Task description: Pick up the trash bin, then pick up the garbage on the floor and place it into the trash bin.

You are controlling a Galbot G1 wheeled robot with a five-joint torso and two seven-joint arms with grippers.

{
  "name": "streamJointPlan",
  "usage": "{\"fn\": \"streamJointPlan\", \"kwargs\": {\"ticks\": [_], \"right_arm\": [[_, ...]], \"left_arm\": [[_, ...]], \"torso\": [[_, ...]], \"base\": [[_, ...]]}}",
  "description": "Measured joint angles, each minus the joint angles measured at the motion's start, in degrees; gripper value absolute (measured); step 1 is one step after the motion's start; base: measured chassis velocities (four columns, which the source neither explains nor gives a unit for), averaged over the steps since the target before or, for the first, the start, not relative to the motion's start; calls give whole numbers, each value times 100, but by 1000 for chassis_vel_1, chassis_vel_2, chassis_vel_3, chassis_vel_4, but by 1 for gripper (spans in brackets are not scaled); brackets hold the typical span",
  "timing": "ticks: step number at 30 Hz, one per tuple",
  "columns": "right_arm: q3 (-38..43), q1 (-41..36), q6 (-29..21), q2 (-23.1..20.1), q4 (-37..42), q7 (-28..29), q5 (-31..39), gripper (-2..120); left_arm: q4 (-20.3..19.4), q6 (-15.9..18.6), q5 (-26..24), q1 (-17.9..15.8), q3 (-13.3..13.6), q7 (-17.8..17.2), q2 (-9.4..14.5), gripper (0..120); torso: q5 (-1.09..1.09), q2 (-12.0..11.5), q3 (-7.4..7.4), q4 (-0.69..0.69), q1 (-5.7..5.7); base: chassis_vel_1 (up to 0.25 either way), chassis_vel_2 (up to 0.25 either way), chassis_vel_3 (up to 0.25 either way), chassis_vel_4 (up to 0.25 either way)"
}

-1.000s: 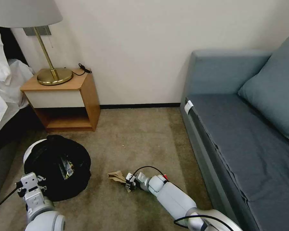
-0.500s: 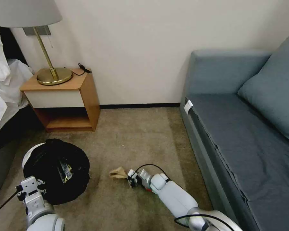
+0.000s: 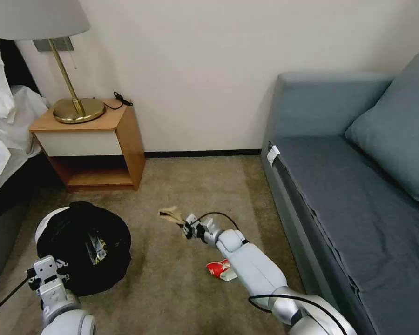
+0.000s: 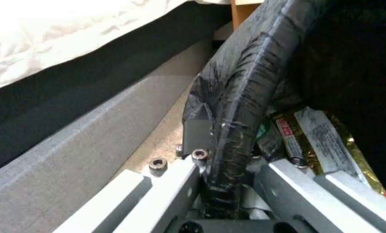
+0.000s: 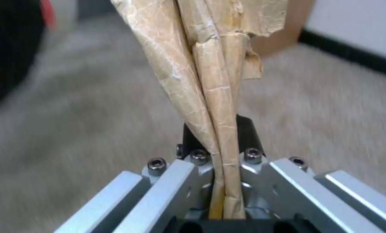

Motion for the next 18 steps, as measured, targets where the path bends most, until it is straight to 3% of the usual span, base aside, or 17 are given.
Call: {"fn": "streamJointPlan", "kwargs": {"ticks": [6, 18], "right_arm": [[-353, -140, -111, 4, 1172, -86, 684, 0], [-860, -635, -181, 42, 2548, -340, 1192, 0]], "left_arm": [[19, 33, -3, -82, 144, 1, 38, 0], [31, 244, 24, -245, 322, -64, 69, 0]], "torso": [[0, 0, 0, 1, 0], [0, 0, 0, 0, 0]], "base": [[0, 0, 0, 0], [0, 0, 0, 0]]}}
